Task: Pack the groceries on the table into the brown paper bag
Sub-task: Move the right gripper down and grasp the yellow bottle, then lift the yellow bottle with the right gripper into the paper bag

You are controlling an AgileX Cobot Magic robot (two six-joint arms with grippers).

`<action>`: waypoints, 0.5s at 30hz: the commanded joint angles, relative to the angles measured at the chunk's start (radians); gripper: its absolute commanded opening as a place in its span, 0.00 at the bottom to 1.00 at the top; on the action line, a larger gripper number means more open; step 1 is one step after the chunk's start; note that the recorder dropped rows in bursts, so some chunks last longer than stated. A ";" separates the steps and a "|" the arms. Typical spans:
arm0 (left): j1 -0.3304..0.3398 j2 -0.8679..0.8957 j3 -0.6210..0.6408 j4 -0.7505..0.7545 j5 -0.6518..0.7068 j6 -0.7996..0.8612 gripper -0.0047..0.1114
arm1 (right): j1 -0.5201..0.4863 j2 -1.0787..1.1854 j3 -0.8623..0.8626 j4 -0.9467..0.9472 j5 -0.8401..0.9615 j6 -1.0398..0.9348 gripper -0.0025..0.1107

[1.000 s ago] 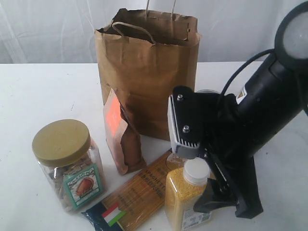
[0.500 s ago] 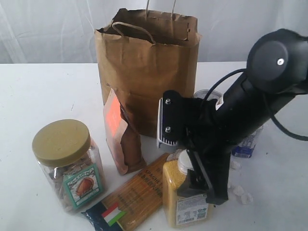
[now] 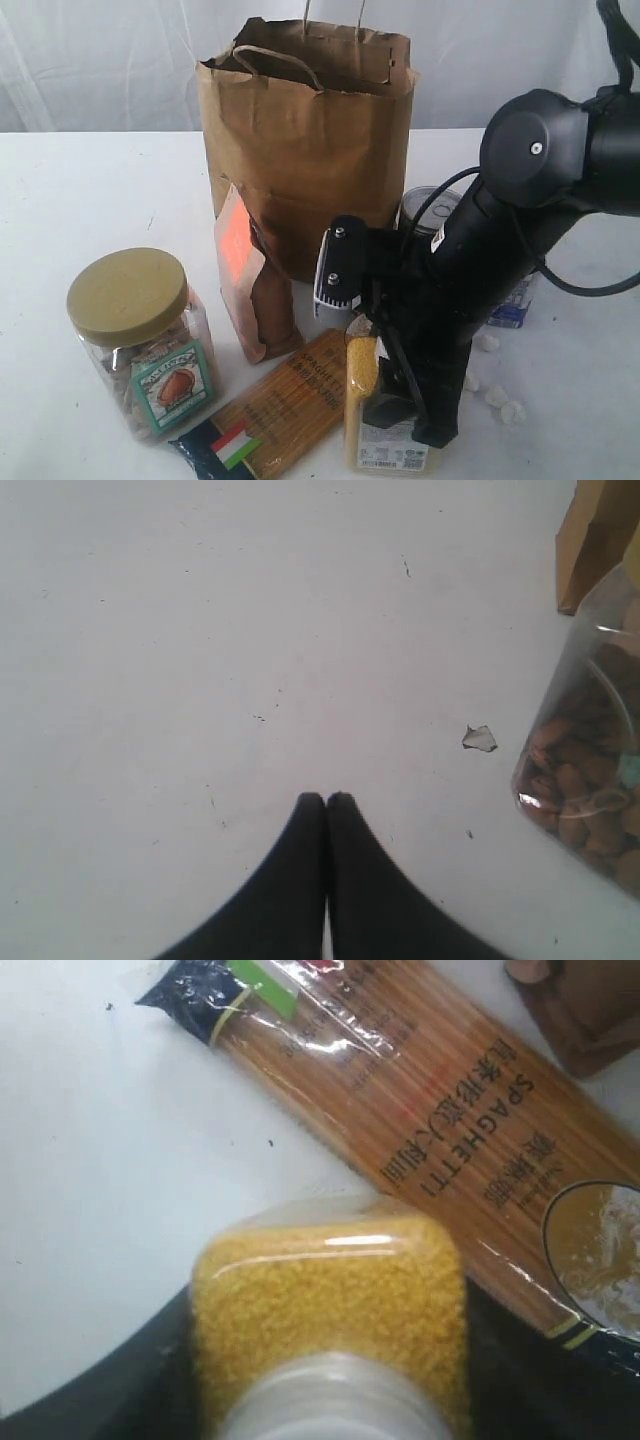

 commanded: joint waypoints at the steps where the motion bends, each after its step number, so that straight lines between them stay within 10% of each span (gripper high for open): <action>1: 0.002 -0.004 0.003 -0.007 0.001 -0.001 0.04 | -0.001 -0.003 -0.005 -0.046 0.053 0.080 0.02; 15: 0.002 -0.004 0.003 -0.007 0.001 -0.001 0.04 | -0.001 -0.148 -0.286 0.087 0.118 0.345 0.02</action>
